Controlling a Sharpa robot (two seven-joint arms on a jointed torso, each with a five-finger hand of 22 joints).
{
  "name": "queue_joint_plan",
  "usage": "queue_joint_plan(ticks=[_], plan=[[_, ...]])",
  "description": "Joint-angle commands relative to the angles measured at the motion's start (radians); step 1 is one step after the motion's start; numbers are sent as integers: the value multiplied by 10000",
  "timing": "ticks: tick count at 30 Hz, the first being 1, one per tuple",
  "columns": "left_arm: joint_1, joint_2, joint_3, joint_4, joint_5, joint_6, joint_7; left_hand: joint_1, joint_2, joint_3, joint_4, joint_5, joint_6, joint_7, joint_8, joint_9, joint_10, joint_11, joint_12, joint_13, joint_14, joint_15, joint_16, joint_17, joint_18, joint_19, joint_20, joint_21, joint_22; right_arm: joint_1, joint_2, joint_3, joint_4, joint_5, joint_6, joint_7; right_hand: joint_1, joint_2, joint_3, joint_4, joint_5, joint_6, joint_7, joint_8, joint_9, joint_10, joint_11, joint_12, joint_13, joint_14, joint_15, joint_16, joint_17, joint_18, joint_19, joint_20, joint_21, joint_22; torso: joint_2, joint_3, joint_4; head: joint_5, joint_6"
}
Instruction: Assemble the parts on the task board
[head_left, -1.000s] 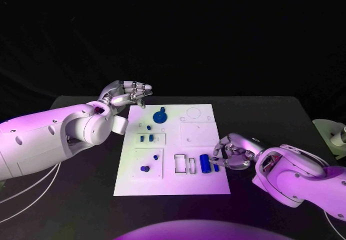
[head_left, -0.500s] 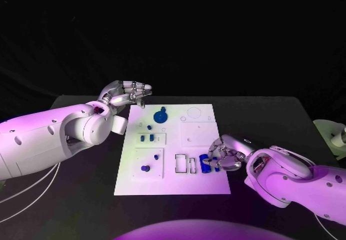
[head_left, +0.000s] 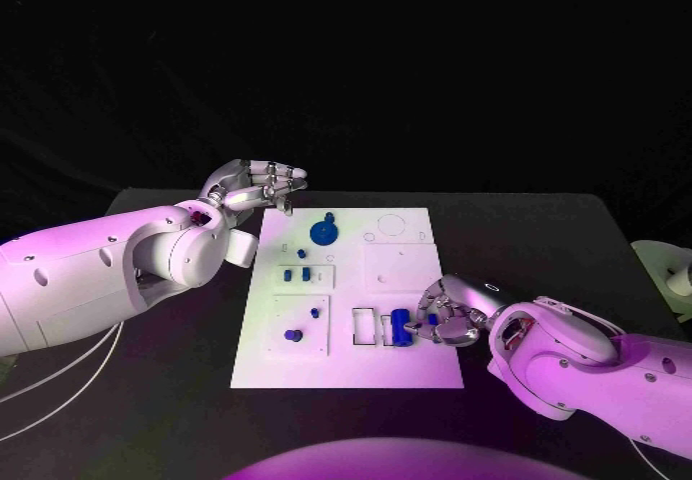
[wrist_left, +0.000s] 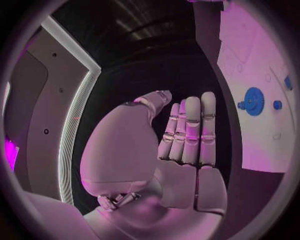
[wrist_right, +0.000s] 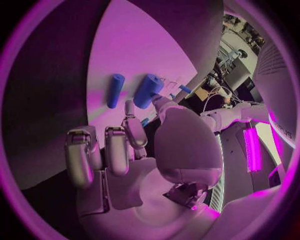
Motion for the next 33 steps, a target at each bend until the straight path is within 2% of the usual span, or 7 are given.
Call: queue_joint_plan(ticks=[1, 6, 12, 21, 25, 30, 33], plan=[[3, 5, 6, 33, 27, 226, 18, -60, -13, 40, 39, 0, -52, 14, 60, 12, -111, 4, 60, 10, -83, 18, 63, -15, 56, -32, 34, -59, -7, -55, 101, -5, -16, -643, 318, -376, -121, 33, -127, 10, 28, 58, -23, 47, 17, -3, -49, -47, -13, 548, -63, 57, 12, -142, 1048, -101, 46, 2627, 9, 6, -23, 10, 7], [3, 7, 6, 37, 25, 254, -5, -67, -15, 38, 41, 0, -56, 13, 60, 12, -121, 4, 59, 9, -83, 19, 65, -15, 56, -32, 35, -59, -8, -141, 302, -5, -85, -671, 361, -389, -159, 154, -584, 8, -175, 47, -43, 106, 43, -1, -68, -101, -25, 549, -78, 61, 29, -142, 1048, -117, 46, 2627, 14, -2, -18, 4, -1], [4, 5, 6, 47, 21, 283, -34, -75, -16, 36, 44, 0, -59, 12, 62, 12, -135, 6, 59, 8, -83, 19, 69, -15, 56, -33, 36, -60, -8, -262, 575, -4, -210, -591, 395, -389, -151, 189, -655, 11, -187, 45, -45, 116, 47, -3, -70, -114, -30, 547, -80, 58, 22, -142, 1048, -119, 46, 2627, 16, -12, 11, -6, -28], [5, -13, 6, 66, 5, 294, -80, -76, -16, 37, 42, 1, -62, 10, 63, 13, -147, 6, 59, 7, -84, 19, 71, -16, 56, -34, 37, -61, -8, -346, 743, -4, -322, -565, 509, -491, -167, 414, -1042, -2, -47, 109, -82, 227, 89, 31, -99, -99, 20, 550, -102, 62, 39, -142, 1048, -135, 46, 2627, 8, -18, -13, 37, -66], [5, -16, 6, 73, -2, 299, -93, -76, -16, 37, 42, 1, -62, 10, 63, 13, -147, 6, 59, 7, -84, 19, 71, -16, 56, -34, 37, -61, -8, -354, 753, -4, -357, -637, 579, -554, 423, 443, -1092, -83, 466, 54, -84, 254, 94, 28, -108, -123, 37, 551, -118, 61, 48, -142, 1048, -155, 46, 2627, 7, -9, -14, 56, -77], [5, -17, 6, 76, -6, 303, -106, -70, -15, 42, 36, 4, -64, 7, 67, 13, -163, 5, 59, 6, -85, 19, 75, -16, 57, -35, 37, -61, -8, -358, 740, -4, -370, -698, 473, -609, 1622, 634, -549, -357, 531, 50, -109, 252, 46, 24, -146, -147, 70, 558, -147, 67, 77, -142, 1048, -178, 46, 2627, 2, -8, -15, 53, -84], [5, -18, 6, 75, -7, 304, -112, -70, -15, 42, 36, 4, -64, 7, 67, 13, -163, 5, 59, 6, -85, 19, 75, -16, 57, -35, 37, -61, -8, -359, 685, -4, -327, -569, 99, -579, 1932, 850, -77, -340, 466, 155, -163, 282, 18, 96, -190, -55, 166, 589, -179, 118, 240, -142, 1048, -200, 46, 2627, 7, -4, -13, 61, -82]])
